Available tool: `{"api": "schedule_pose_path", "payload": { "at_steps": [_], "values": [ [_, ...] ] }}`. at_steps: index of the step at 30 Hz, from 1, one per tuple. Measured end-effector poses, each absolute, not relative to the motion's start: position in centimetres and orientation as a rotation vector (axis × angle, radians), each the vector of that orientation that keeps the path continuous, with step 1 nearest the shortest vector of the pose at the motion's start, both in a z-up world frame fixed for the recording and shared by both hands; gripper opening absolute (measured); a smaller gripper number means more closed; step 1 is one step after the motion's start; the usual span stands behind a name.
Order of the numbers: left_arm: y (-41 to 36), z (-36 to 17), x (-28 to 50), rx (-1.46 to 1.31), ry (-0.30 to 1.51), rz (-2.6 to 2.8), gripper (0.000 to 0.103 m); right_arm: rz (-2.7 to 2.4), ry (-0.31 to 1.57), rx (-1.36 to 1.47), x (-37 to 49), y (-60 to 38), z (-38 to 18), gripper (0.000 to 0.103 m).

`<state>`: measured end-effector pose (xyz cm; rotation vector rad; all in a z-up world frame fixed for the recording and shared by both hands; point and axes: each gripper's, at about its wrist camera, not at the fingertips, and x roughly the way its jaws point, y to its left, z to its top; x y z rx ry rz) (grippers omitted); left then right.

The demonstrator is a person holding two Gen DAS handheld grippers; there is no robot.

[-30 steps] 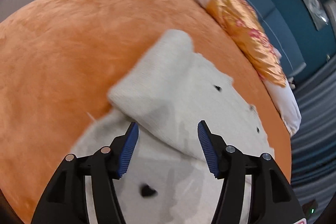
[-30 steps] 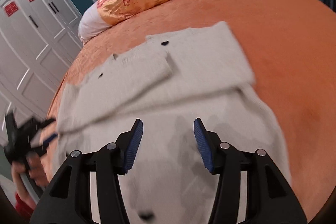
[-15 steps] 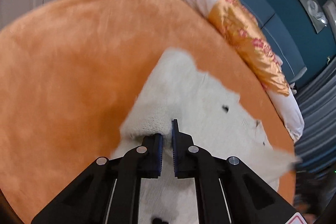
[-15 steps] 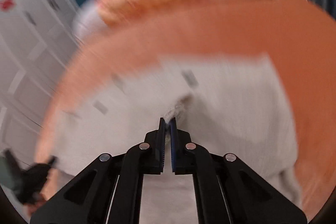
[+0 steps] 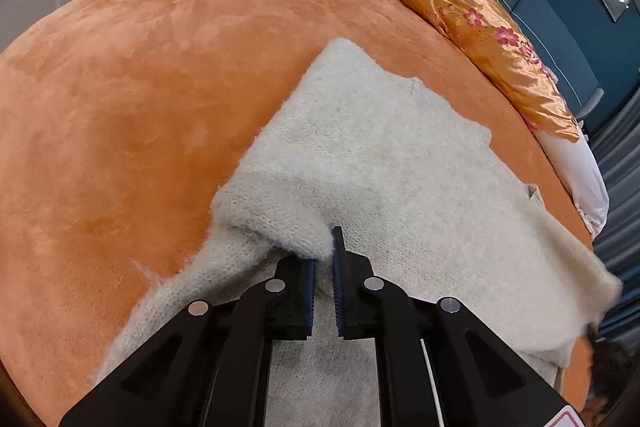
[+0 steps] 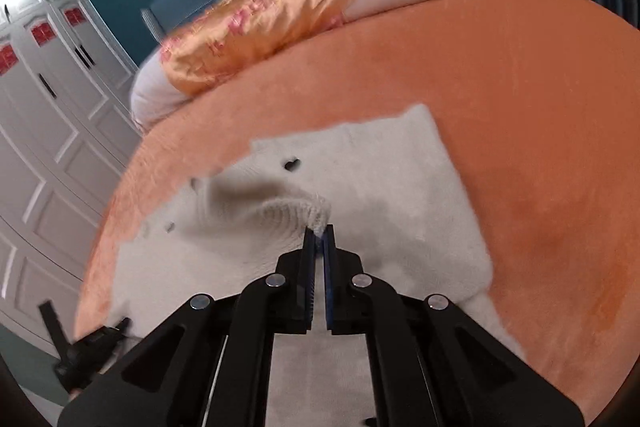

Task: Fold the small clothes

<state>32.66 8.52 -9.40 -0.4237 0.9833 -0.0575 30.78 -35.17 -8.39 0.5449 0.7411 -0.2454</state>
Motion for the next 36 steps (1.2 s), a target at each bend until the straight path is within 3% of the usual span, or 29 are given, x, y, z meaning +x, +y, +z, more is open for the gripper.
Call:
{"api": "schedule_pose_path", "payload": {
  "at_steps": [3,8,11,13,14,18,20,21,27,31,36],
  "values": [
    [8.2,-9.4,32.6,-0.364,0.975,-0.060,0.011,-0.272,0.871,0.593,31.6,-36.2,-13.3,0.002],
    [8.5,-9.8,32.2,-0.346,0.936,-0.086,0.012,-0.226,0.797,0.599,30.8,-35.5,-10.4,0.004],
    [8.5,-9.9,32.1,-0.353,0.923,-0.090,0.012,-0.243,0.823,0.546,32.0,-35.1,-10.1,0.020],
    [8.6,-9.9,32.0,-0.363,0.917,-0.096,0.012,-0.243,0.831,0.557,32.7,-35.7,-10.0,0.046],
    [8.7,-9.9,32.0,-0.373,0.915,-0.100,0.013,-0.233,0.825,0.585,33.1,-36.0,-10.0,0.047],
    [9.8,-9.0,31.9,-0.471,0.934,-0.104,0.017,-0.185,0.880,0.647,34.6,-35.4,-11.3,0.046],
    [10.9,-8.2,31.6,-0.555,0.912,-0.076,0.024,-0.220,0.923,0.560,35.1,-34.7,-11.4,0.025],
    [11.7,-7.7,31.4,-0.584,0.895,-0.053,0.025,-0.223,0.922,0.495,35.5,-34.1,-10.8,0.007],
    [10.4,-9.2,32.8,-0.397,0.960,-0.028,0.022,-0.189,0.625,0.494,31.9,-34.7,-3.8,0.006],
    [9.4,-9.4,32.9,-0.341,0.959,0.011,0.023,-0.306,0.930,0.476,34.2,-37.2,-12.7,0.005],
    [9.4,-9.4,32.4,-0.293,0.929,-0.010,0.024,-0.262,0.845,0.542,33.1,-36.4,-9.0,0.011]
  ]
}}
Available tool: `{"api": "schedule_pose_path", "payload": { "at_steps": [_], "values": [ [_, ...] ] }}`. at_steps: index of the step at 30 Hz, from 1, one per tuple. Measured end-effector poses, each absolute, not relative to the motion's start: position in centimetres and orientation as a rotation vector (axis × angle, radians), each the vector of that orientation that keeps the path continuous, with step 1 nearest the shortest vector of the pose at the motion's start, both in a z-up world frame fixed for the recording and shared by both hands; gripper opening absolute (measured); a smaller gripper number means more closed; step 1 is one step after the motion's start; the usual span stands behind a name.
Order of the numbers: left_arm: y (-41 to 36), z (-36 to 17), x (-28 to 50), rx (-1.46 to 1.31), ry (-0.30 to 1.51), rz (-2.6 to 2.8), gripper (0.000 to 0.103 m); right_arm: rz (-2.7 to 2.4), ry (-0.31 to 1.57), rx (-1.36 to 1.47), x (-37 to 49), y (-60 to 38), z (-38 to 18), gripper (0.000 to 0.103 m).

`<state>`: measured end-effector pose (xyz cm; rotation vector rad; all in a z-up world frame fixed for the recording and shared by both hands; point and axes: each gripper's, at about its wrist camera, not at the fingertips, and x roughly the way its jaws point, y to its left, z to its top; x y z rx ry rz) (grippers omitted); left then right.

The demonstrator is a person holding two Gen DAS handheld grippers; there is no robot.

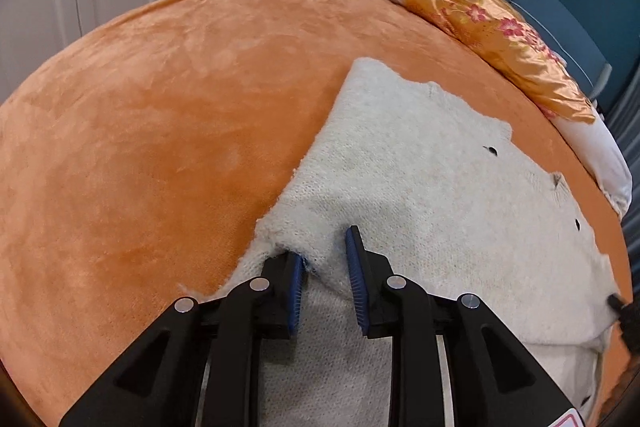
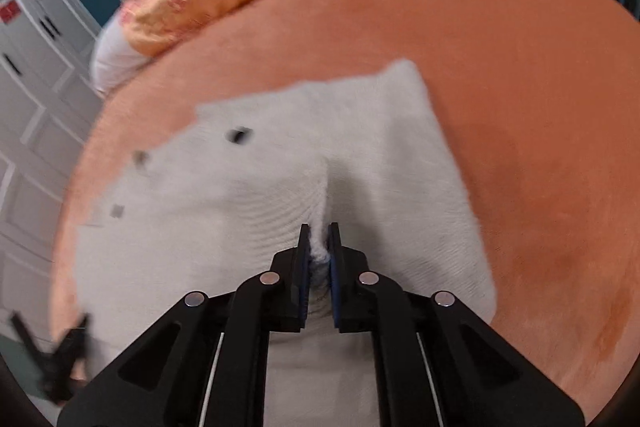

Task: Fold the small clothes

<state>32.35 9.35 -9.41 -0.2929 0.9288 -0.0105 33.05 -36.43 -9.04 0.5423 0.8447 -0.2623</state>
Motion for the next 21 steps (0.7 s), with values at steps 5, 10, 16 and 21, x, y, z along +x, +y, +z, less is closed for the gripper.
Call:
{"api": "schedule_pose_path", "payload": {
  "at_steps": [5,10,16,21],
  "values": [
    [10.3,-7.7,30.2,-0.350,0.958,-0.081,0.042,-0.265,0.789,0.548,26.0,-35.6,-7.3,0.014],
    [12.2,-6.1,23.5,-0.321,0.987,-0.108,0.065,-0.300,0.834,0.526,15.7,-35.8,-8.3,0.030],
    [15.8,-6.2,14.3,-0.287,1.093,-0.100,0.069,-0.327,0.937,0.533,4.6,-33.5,-9.3,0.051],
    [17.2,-6.6,9.0,-0.388,1.128,-0.139,0.072,-0.261,0.961,0.648,0.4,-31.9,-10.7,0.058]
  ]
}}
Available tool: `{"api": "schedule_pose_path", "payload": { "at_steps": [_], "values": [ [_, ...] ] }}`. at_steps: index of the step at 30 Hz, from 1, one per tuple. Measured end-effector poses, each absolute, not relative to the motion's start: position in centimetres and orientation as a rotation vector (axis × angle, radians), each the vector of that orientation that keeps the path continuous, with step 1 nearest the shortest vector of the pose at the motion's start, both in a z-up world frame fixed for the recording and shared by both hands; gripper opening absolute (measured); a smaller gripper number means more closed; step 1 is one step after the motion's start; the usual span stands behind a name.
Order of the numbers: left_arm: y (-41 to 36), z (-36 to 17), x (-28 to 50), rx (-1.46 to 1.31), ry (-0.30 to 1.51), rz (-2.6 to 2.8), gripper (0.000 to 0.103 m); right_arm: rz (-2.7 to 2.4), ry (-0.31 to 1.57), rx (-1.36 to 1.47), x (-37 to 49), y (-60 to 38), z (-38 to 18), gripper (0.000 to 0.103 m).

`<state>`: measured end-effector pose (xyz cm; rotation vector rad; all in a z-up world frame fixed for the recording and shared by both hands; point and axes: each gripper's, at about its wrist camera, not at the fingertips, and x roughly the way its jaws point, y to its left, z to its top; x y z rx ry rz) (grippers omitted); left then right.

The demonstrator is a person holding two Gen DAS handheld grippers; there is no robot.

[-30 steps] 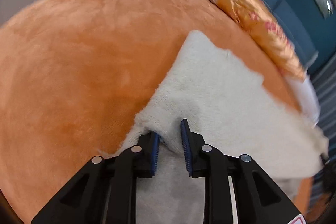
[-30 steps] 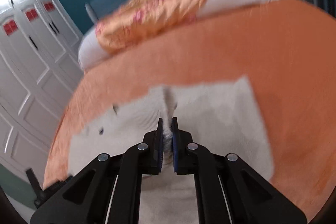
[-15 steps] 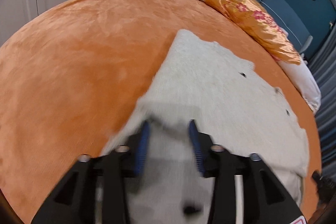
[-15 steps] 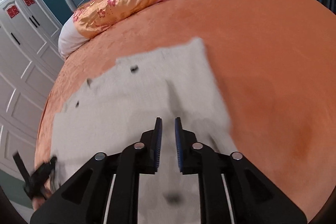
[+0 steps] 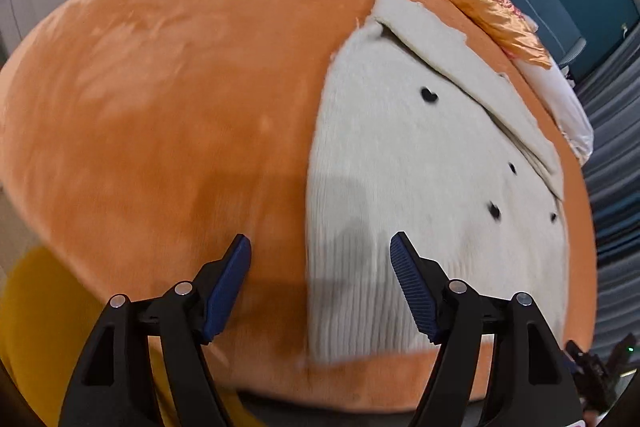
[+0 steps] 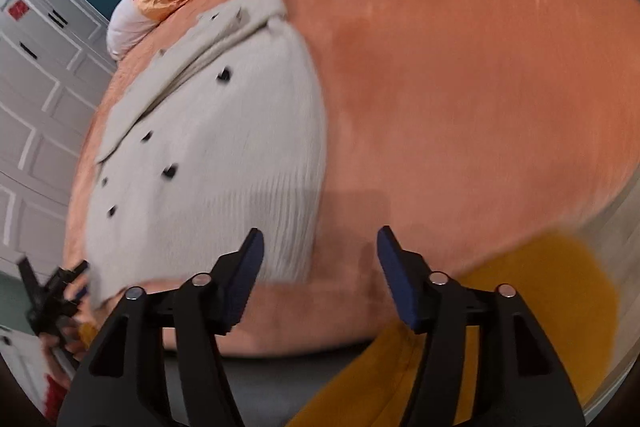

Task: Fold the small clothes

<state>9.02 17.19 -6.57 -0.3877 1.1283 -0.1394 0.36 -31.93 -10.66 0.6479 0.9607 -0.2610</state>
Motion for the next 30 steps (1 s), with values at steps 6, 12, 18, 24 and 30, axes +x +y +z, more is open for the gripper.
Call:
{"api": "schedule_pose_path", "payload": {
  "at_steps": [6,12,18,24,30],
  "values": [
    [16.7,-6.9,8.3,-0.503,1.146,-0.170,0.074,-0.195,0.954,0.755,1.1,-30.2,-12.4,0.058],
    [16.0,-6.7,9.1,-0.521,1.160,-0.194,0.065,-0.209,0.919,0.777,2.5,-29.4,-12.7,0.059],
    [15.4,-5.0,9.5,-0.432,1.190,-0.230,0.006,-0.203,0.928,0.720,3.4,-29.0,-11.1,0.006],
    [16.9,-2.1,7.2,-0.388,1.177,-0.254,0.005,-0.172,0.889,0.627,0.6,-28.6,-6.6,0.004],
    [18.0,-1.3,2.5,-0.278,1.267,-0.274,0.005,-0.126,1.035,0.470,-4.0,-27.1,-5.9,0.003]
  ]
}}
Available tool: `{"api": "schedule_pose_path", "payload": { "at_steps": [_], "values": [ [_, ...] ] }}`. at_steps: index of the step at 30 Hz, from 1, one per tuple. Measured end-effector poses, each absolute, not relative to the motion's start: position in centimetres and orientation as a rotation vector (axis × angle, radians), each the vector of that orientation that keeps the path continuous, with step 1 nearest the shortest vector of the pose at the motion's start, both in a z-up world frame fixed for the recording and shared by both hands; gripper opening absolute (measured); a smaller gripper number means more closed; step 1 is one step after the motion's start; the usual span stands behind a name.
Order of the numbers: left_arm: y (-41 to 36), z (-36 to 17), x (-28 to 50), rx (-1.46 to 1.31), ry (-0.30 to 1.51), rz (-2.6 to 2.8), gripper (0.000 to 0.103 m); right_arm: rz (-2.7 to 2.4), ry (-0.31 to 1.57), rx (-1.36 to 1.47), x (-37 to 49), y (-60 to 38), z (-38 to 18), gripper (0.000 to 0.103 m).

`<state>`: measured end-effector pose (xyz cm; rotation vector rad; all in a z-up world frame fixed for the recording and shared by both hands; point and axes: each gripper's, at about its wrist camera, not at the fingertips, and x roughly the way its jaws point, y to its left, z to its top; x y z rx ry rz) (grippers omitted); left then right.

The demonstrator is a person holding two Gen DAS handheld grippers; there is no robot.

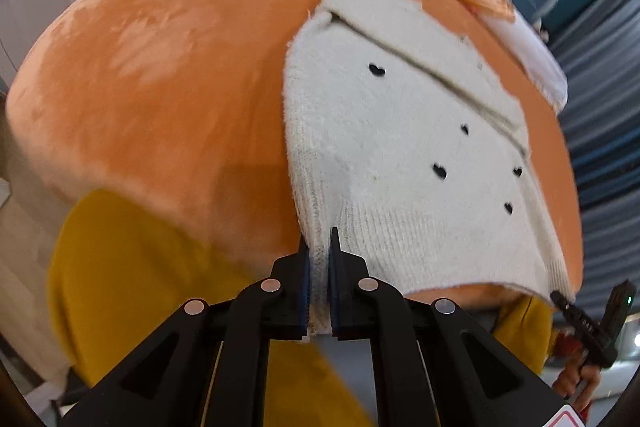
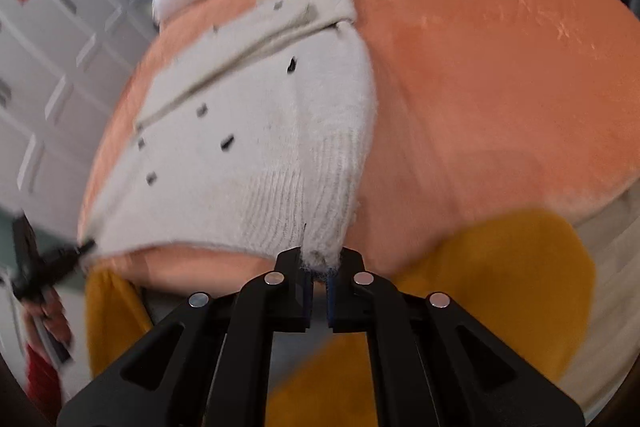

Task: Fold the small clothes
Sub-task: 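Grasp the ribbed hem with both grippers and fold it toward the collar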

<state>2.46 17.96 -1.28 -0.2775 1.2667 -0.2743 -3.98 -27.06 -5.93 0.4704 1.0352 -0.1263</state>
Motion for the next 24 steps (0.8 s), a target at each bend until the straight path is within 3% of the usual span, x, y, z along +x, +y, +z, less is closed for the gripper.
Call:
{"api": "schedule_pose_path", "payload": {
  "at_steps": [6,12,24],
  "values": [
    [19.6,-2.0,-5.4,-0.221,1.427,-0.287,0.005,-0.075,1.250,0.399,-10.8,-25.2,-6.8,0.003],
    [19.4,0.7,-7.3,-0.263,1.401,-0.290,0.005,-0.008,1.309,0.425,-13.9,-24.3,-5.7,0.003],
    [16.2,6.2,9.6,-0.412,0.900,-0.286,0.005,-0.109,0.726,0.565,-1.7,-32.6,0.6,0.003]
  ]
}}
